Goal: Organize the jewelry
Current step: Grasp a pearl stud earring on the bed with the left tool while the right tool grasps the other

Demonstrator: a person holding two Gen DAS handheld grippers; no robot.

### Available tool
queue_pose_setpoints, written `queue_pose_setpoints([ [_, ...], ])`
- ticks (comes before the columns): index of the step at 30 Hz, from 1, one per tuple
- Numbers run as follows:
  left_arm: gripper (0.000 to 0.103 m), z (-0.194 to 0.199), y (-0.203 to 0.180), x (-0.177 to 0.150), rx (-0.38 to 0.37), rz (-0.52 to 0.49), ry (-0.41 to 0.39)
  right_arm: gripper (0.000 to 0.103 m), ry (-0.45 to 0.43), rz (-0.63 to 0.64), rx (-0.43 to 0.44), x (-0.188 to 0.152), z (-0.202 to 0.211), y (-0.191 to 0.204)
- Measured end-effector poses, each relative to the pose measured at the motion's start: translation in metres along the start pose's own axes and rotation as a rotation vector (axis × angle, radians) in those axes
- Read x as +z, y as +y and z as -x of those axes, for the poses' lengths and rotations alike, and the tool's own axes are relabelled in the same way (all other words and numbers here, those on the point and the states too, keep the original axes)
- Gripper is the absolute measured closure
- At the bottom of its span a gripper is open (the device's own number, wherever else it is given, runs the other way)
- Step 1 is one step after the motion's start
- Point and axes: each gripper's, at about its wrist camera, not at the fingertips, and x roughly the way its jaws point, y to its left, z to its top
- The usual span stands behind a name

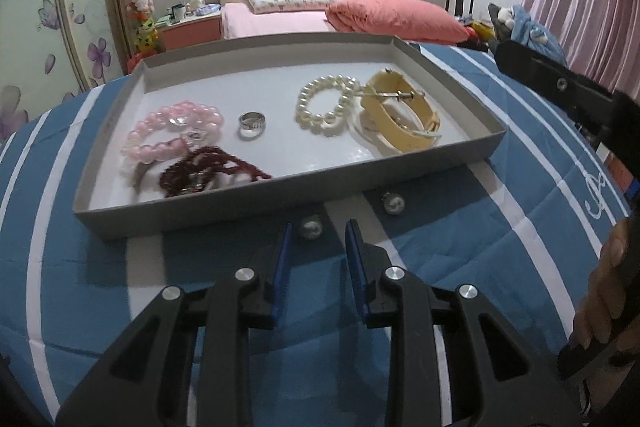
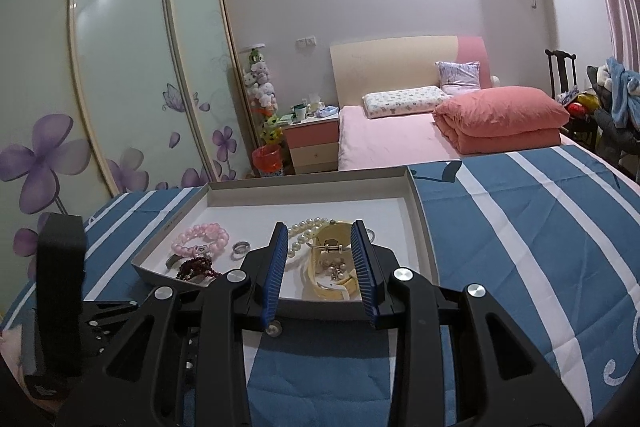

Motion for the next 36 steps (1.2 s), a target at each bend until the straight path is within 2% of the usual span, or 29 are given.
queue_pose_setpoints([
  [2, 0.075, -0.006, -0.003, 0.003, 0.010, -0.005, 0.021, 0.069, 0.004, -0.005, 0.003, -0.002, 0.000, -0.001],
  [9, 0.075, -0.013, -0.007, 0.009, 0.054, 0.003, 0.023, 0.069, 0.013, -0.018, 0.010, -0.004, -0.001, -0.005],
  [11, 0.077, -0.013, -0.008, 0.009, 0.064, 0.002, 0.024, 0.069, 0.018, -0.019, 0.014, -0.005, -0.002, -0.005],
  [12, 0.083, -0.013, -0.008, 0.010, 0.072, 0.004, 0.024, 0.069, 0.019, -0.018, 0.014, -0.005, -0.002, -0.004],
  [14, 0.089, -0.013, -0.006, 0.010, 0.073, 0.008, 0.024, 0.069, 0.021, -0.016, 0.016, -0.005, -0.002, -0.004],
  [21, 0.089, 0.002, 0.022, -0.003, 0.088, 0.037, 0.019, 0.069, 0.054, 0.000, 0.036, -0.007, -0.002, 0.000],
  [25, 0.089, 0.019, 0.058, -0.018, 0.147, 0.090, 0.012, 0.069, 0.122, 0.045, 0.069, -0.014, -0.007, 0.010],
  [28, 0.089, 0.031, 0.080, -0.027, 0.181, 0.131, 0.003, 0.069, 0.218, 0.109, 0.099, -0.022, -0.016, 0.025],
  [33, 0.089, 0.041, 0.102, -0.032, 0.188, 0.192, -0.009, 0.070, 0.366, 0.184, 0.081, -0.039, -0.038, 0.044],
  [36, 0.089, 0.044, 0.108, -0.033, 0.178, 0.208, -0.014, 0.075, 0.409, 0.182, 0.064, -0.044, -0.046, 0.046],
])
